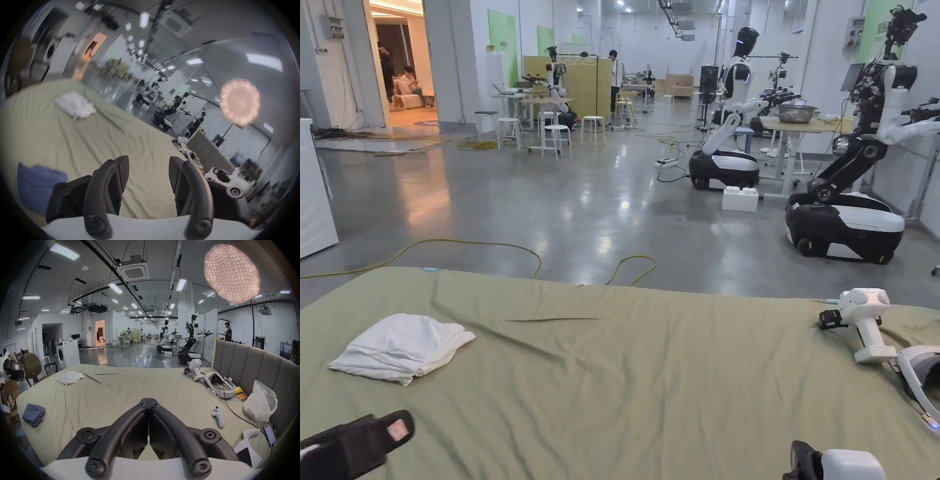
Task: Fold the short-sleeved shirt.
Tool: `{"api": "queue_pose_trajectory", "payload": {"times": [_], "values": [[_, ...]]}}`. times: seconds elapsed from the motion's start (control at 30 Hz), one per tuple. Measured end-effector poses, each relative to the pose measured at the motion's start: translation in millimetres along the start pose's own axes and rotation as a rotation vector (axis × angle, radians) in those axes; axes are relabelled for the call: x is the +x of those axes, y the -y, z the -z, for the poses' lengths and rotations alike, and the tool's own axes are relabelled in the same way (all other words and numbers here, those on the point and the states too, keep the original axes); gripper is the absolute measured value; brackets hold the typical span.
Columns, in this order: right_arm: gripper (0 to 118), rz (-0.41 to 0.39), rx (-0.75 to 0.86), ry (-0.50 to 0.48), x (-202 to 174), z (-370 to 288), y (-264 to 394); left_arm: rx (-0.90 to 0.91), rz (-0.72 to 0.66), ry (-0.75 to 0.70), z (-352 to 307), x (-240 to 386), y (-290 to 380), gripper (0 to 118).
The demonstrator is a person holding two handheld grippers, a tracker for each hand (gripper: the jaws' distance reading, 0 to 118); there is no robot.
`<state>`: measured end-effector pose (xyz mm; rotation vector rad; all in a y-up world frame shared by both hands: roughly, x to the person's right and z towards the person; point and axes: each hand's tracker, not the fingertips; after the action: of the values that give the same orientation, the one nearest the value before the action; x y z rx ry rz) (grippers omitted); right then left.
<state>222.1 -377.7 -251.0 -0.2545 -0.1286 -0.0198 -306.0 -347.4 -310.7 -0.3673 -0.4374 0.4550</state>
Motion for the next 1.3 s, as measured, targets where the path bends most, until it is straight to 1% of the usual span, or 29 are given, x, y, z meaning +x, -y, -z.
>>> {"api": "queue_pose_trajectory", "payload": {"times": [0.07, 0.17, 0.23, 0.3, 0.33, 0.37, 0.4, 0.47, 0.53, 0.57, 0.7, 0.87, 1.1, 1.3], "values": [[0, 0.008, 0.007, 0.002, 1.3, -1.1, -0.8, 0.002, 0.091, -0.112, 23.3, 38.1, 13.9, 57], [0, 0.010, 0.020, 0.009, 2.3, -2.4, -2.5, 0.005, 0.197, -0.202, 55.4, 82.4, 35.0, 56], [0, 0.011, 0.029, 0.017, 3.7, -2.3, -4.0, 0.042, 0.308, -0.276, 68.8, 111.2, 49.2, 53], [0, 0.014, 0.035, 0.024, 5.0, -1.9, -6.3, 0.074, 0.414, -0.343, 80.9, 137.8, 60.9, 41], [0, 0.017, 0.040, 0.030, 5.8, -1.7, -7.4, 0.081, 0.438, -0.367, 86.7, 148.6, 66.0, 38], [0, 0.020, 0.046, 0.034, 6.7, -1.4, -8.2, 0.079, 0.435, -0.358, 91.6, 156.9, 70.4, 37], [0, 0.022, 0.051, 0.041, 7.2, -0.9, -9.0, 0.078, 0.429, -0.340, 94.4, 162.4, 73.4, 34], [0, 0.023, 0.060, 0.053, 8.7, 0.2, -11.1, 0.093, 0.439, -0.330, 101.0, 173.2, 78.4, 19], [0, 0.024, 0.068, 0.062, 9.7, 0.4, -12.6, 0.109, 0.445, -0.340, 104.8, 180.6, 81.9, 14], [0, 0.025, 0.073, 0.067, 10.0, 0.5, -13.2, 0.113, 0.433, -0.333, 107.7, 181.7, 82.0, 8], [0, 0.022, 0.084, 0.072, 10.3, 1.8, -15.5, 0.127, 0.411, -0.332, 112.4, 184.7, 83.8, 5], [0, 0.020, 0.083, 0.072, 8.9, 4.5, -16.2, 0.129, 0.388, -0.336, 111.8, 185.7, 84.0, 5], [0, 0.045, 0.076, 0.063, 5.2, 1.7, -13.6, 0.135, 0.418, -0.345, 108.4, 185.5, 83.5, 5], [0, 0.024, 0.071, 0.062, -2.4, 2.4, -11.5, 0.146, 0.456, -0.350, 107.1, 188.9, 83.1, 5]]}}
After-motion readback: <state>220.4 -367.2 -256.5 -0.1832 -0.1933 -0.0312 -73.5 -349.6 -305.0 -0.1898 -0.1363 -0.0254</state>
